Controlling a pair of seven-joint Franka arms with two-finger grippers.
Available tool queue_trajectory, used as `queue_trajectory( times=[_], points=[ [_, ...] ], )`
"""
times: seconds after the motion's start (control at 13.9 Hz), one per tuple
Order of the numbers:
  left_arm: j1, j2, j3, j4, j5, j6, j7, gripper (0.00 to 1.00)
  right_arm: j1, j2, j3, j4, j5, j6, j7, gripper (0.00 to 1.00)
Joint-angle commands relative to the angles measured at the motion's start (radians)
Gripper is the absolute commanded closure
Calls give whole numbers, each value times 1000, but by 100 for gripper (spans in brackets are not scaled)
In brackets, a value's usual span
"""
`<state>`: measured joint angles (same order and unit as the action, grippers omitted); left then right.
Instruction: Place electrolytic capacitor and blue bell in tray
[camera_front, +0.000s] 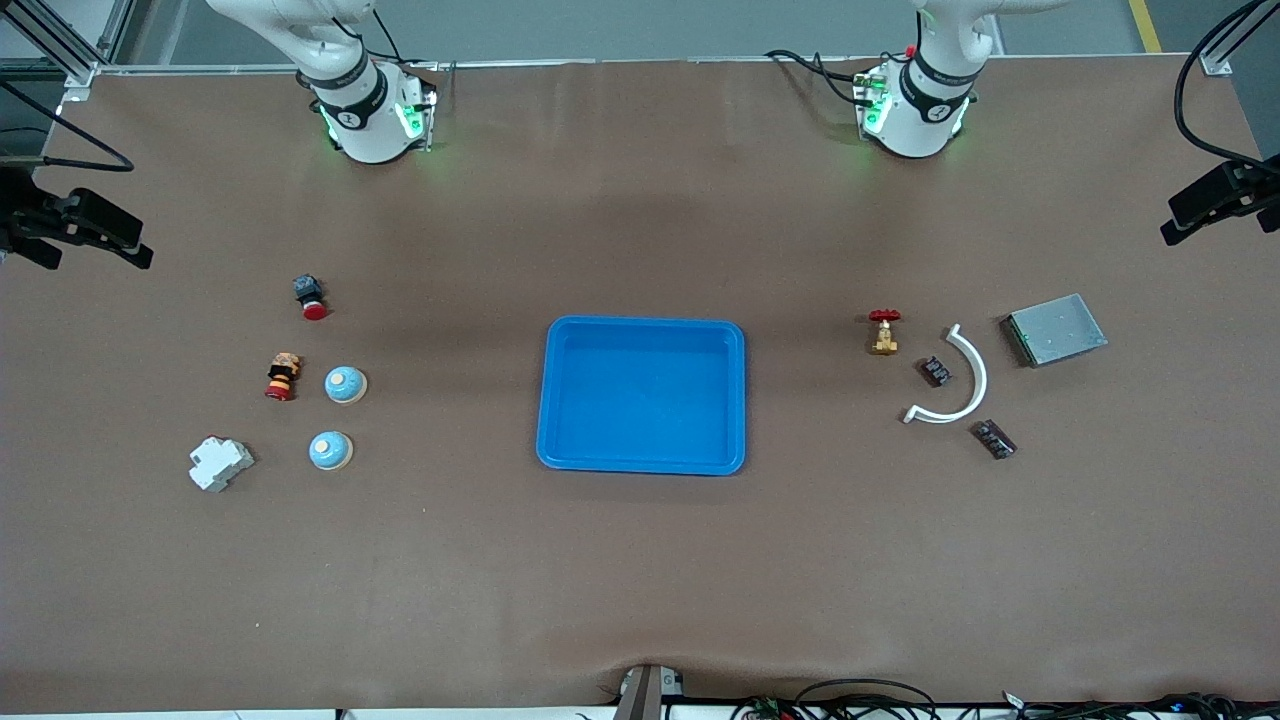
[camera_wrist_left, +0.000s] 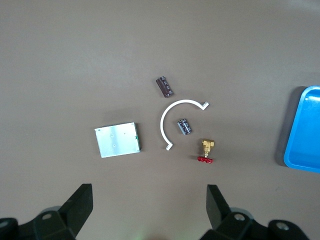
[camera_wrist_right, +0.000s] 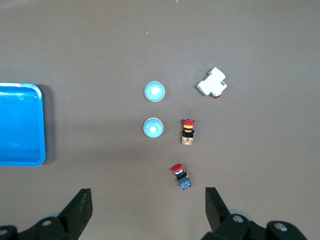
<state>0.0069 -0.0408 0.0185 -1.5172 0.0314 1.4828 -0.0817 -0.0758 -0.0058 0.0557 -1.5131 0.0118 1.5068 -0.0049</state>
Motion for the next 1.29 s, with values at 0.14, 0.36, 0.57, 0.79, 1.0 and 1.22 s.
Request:
queue_trajectory(
  times=[0.14,0.36,0.57,0.79,1.0,1.22],
  points=[
    [10,2,1,23,-11,-18,13,0,-9,7,4,18,5,-3,2,0],
    [15,13,4,22,-10,-18,19,0,-9,7,4,16,10,0,2,0],
    [48,27,1,-20,-11,-19,17,0,-7,7,4,16,10,-2,0,0],
    [54,27,1,-75,-10,-16,19,0,-7,7,4,11,10,0,2,0],
    [53,25,1,-193,-10,86,17,0,-10,7,3,-85,23,90,-3,0],
    [53,16,1,-354,-10,262,17,0,-33,18,3,-295,20,350,-50,0]
  ],
)
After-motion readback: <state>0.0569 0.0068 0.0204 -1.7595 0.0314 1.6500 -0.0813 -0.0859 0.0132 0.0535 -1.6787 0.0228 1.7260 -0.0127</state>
